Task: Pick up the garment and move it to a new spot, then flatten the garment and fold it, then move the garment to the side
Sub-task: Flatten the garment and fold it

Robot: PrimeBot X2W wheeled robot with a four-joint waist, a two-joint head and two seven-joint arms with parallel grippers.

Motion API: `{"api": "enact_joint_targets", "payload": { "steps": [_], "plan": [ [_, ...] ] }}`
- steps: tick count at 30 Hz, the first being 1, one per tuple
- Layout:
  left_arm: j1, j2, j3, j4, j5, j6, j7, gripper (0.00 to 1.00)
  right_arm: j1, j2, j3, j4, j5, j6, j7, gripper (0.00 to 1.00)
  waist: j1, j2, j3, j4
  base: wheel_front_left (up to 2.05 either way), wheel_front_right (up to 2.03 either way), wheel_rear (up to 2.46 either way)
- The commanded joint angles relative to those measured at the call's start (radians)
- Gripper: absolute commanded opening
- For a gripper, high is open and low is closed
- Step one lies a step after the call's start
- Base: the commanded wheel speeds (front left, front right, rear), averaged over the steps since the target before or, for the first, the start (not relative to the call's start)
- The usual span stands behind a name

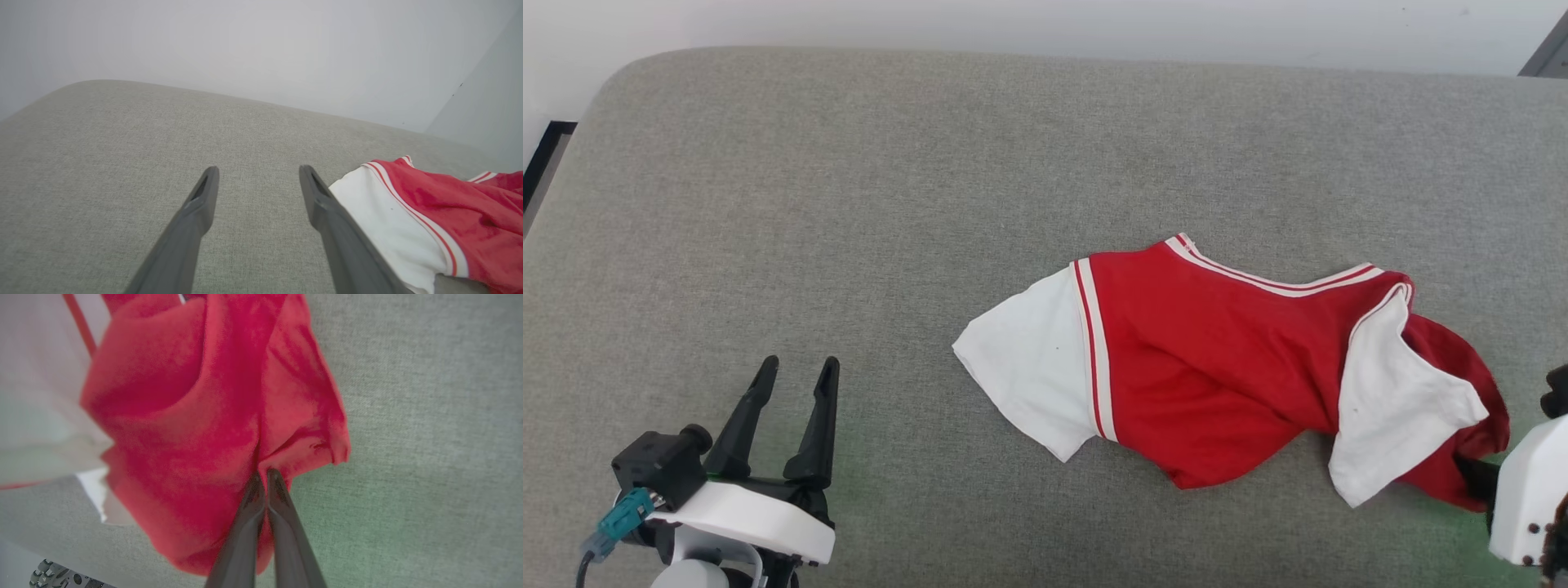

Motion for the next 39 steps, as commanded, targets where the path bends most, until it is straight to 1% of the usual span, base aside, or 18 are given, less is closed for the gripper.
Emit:
{"api": "enact_joint_targets", "payload": {
  "steps": [1,2,5,16,23,30,33,39],
  "plan": [
    [0.003,0.003,-0.002,0.001,-0.001,-0.004,-0.005,1.00,0.011,0.018,-0.006,-0.002,-0.013,-0.001,0.002,0.55,0.0000,0.0000,0.001,-0.001,0.00,0.00,0.00],
    [0.000,0.004,-0.005,0.002,-0.003,-0.004,-0.005,1.00,0.014,0.021,-0.005,-0.007,-0.023,-0.001,0.001,1.00,0.0000,0.0000,0.001,-0.001,0.00,0.00,0.00],
    [-0.006,0.007,-0.007,0.005,-0.005,-0.004,-0.005,1.00,0.018,0.029,0.002,-0.040,-0.028,-0.001,-0.006,1.00,0.0000,0.0000,0.000,-0.003,0.00,0.00,0.00],
    [0.013,0.007,0.010,0.000,-0.006,-0.004,-0.005,1.00,0.052,-0.037,0.018,-0.281,-0.005,-0.001,-0.008,1.00,0.0000,0.0000,-0.007,-0.020,0.00,0.00,0.00],
    [0.005,0.003,0.007,-0.007,-0.001,-0.003,-0.005,1.00,0.022,-0.054,0.048,-0.350,-0.002,-0.001,-0.033,1.00,0.0000,0.0000,-0.004,-0.021,0.00,0.00,0.00],
    [-0.012,0.001,-0.006,-0.009,-0.009,-0.004,-0.005,1.00,-0.037,-0.090,0.111,-0.335,0.007,-0.001,-0.064,1.00,0.0000,0.0000,0.010,-0.005,0.00,0.00,0.00],
    [-0.016,-0.001,-0.009,-0.008,-0.010,-0.004,-0.005,1.00,-0.072,-0.103,0.143,-0.297,0.019,-0.001,-0.073,1.00,0.0000,0.0000,0.018,0.004,0.00,0.00,0.00],
    [-0.029,-0.004,-0.013,-0.005,-0.007,-0.004,-0.005,1.00,-0.144,-0.139,0.236,-0.169,0.043,-0.001,-0.054,1.00,0.0000,0.0000,0.032,0.021,0.00,0.00,0.00]
  ]
}}
